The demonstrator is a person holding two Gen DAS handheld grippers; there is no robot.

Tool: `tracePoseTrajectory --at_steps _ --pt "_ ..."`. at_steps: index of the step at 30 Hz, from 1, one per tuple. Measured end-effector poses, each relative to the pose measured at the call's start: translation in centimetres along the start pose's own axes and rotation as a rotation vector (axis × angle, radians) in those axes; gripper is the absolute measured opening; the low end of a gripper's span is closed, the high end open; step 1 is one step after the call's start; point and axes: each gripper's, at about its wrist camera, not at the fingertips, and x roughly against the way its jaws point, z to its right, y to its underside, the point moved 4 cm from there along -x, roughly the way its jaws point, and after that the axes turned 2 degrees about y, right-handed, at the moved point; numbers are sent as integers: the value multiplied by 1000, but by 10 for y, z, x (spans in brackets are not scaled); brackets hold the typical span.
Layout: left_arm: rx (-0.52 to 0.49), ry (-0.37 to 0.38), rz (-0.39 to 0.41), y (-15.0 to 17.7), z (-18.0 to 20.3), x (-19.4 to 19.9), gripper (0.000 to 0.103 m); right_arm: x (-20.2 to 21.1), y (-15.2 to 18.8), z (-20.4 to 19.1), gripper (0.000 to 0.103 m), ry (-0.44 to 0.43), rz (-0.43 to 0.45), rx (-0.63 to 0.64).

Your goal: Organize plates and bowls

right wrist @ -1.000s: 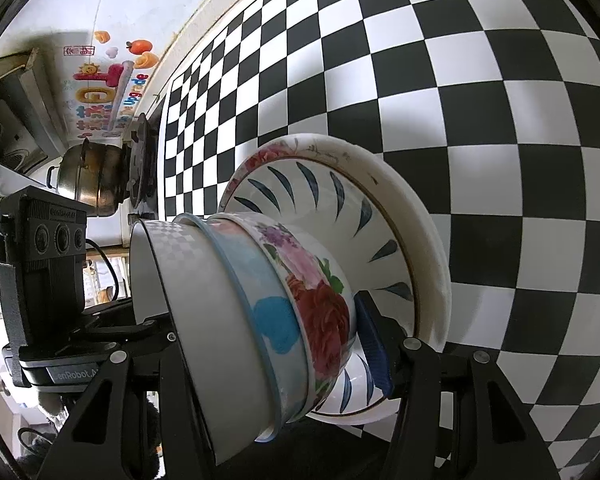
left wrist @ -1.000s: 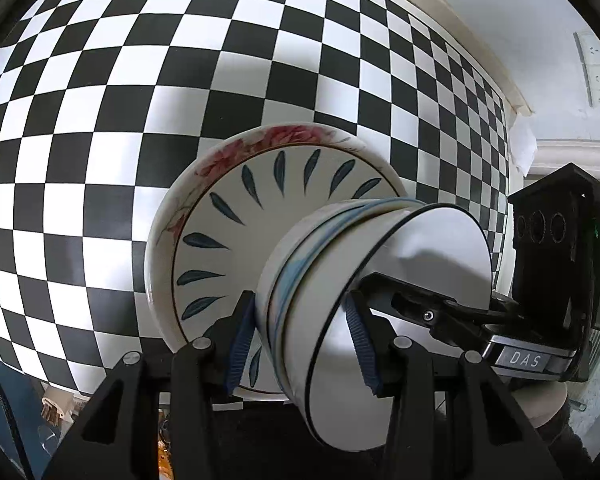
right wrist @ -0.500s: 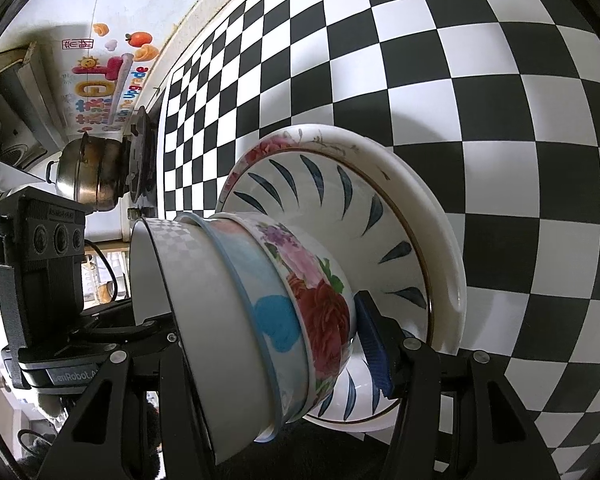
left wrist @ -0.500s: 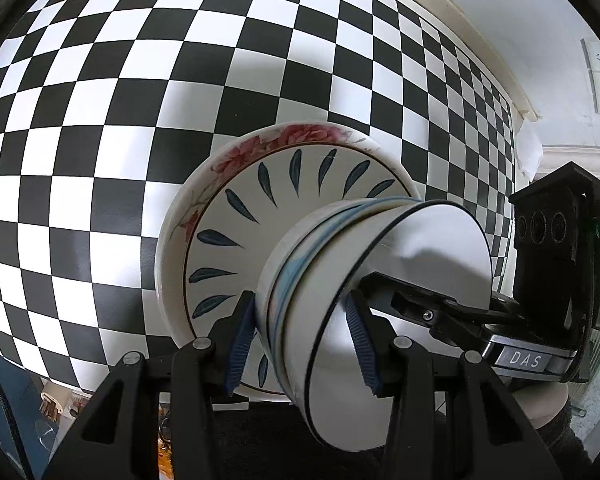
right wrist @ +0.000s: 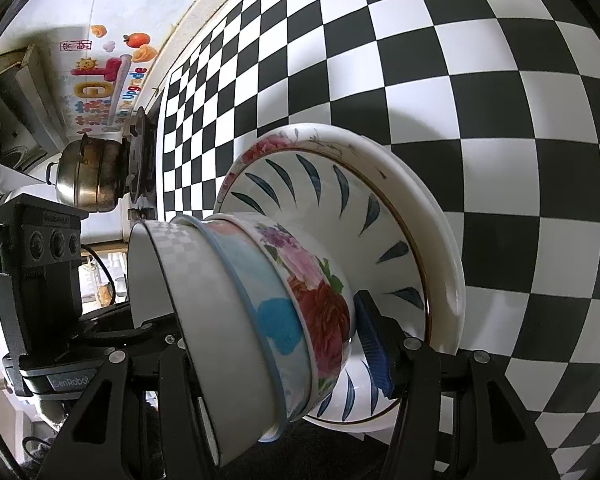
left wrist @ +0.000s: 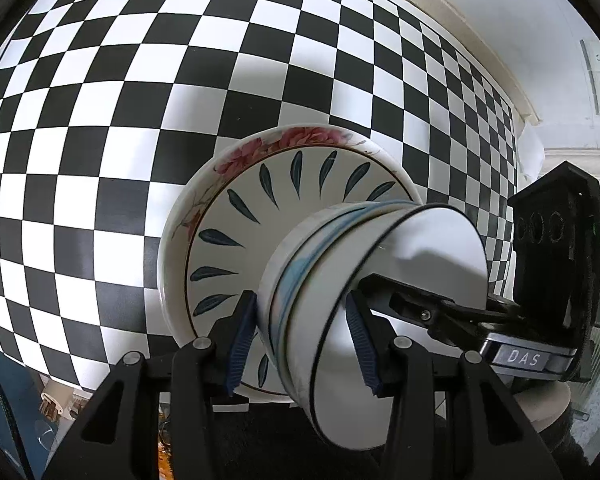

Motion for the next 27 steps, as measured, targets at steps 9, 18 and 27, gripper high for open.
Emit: tracePoseTrajectory --at_steps 9,18,27 --pt "-26 -138 98 7 -3 24 44 13 8 -15 58 122 44 85" --pt "-88 -288 233 27 1 58 54 66 34 -52 84 421 238 217" --pt "-196 -372 423 46 15 96 98 105 71 -81 89 555 409 201"
